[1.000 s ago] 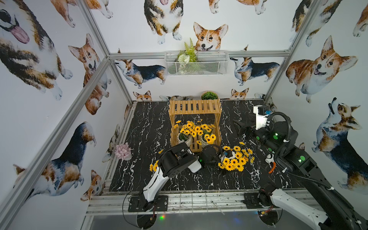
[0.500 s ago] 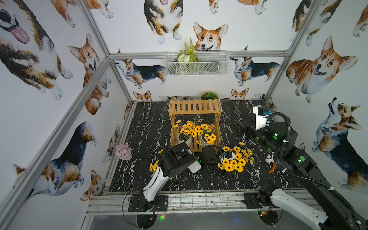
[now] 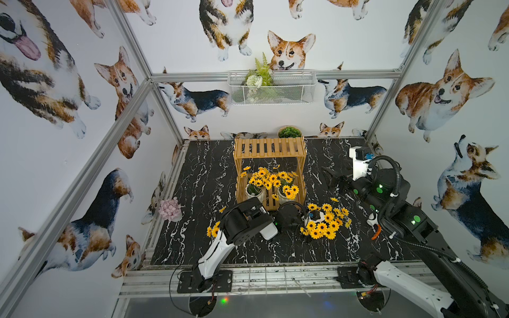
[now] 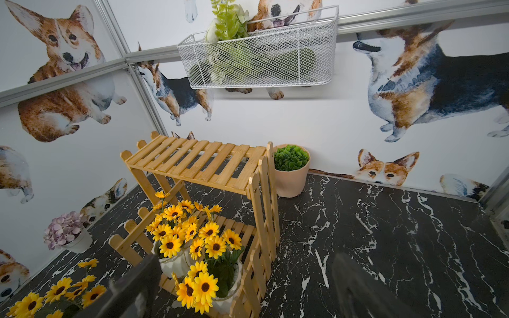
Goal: Take the sunflower pots off the shelves
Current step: Place the sunflower pot at the center of the board.
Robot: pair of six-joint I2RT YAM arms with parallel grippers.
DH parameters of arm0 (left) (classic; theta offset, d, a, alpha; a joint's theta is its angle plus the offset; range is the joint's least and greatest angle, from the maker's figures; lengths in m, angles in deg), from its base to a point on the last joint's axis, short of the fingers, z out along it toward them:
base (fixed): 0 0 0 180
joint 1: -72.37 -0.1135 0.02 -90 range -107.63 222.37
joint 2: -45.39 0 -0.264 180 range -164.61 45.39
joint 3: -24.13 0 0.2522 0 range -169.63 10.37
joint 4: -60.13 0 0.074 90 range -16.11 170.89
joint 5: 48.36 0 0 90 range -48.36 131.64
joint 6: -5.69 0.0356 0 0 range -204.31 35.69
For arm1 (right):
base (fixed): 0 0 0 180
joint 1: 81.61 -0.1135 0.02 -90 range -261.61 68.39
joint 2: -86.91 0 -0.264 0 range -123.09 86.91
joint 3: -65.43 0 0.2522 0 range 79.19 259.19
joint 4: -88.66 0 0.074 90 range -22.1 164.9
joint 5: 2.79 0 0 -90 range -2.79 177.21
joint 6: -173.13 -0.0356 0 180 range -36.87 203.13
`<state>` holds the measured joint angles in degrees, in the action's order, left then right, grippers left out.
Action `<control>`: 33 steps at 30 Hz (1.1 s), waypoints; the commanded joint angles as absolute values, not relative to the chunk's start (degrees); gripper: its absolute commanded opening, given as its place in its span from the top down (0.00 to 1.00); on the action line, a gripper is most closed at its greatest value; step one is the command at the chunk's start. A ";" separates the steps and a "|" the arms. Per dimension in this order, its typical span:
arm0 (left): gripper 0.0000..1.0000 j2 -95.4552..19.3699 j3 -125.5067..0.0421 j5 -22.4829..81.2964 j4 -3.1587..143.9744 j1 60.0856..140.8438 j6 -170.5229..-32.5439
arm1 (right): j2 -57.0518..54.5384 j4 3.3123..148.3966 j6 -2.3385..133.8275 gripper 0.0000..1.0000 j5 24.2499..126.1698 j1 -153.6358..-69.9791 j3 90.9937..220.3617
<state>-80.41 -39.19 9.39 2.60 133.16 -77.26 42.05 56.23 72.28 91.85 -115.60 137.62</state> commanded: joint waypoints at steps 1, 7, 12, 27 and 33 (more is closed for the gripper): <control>0.27 -80.91 -39.02 8.25 2.11 133.19 -76.32 | 42.08 56.71 71.97 0.00 92.56 -115.53 137.64; 0.24 -80.87 -39.02 8.41 2.13 133.10 -75.97 | 42.17 56.71 71.90 0.00 92.41 -115.53 137.45; 0.21 -80.91 -39.02 8.16 2.19 133.08 -76.06 | 42.26 56.66 72.14 0.00 92.66 -115.53 137.43; 0.14 -80.65 -37.00 7.95 1.93 132.84 -76.19 | 42.44 56.29 72.42 0.00 92.75 -115.53 137.45; 0.03 -80.62 -37.00 7.84 1.99 132.89 -76.05 | 42.70 56.18 72.54 0.00 92.83 -115.53 137.40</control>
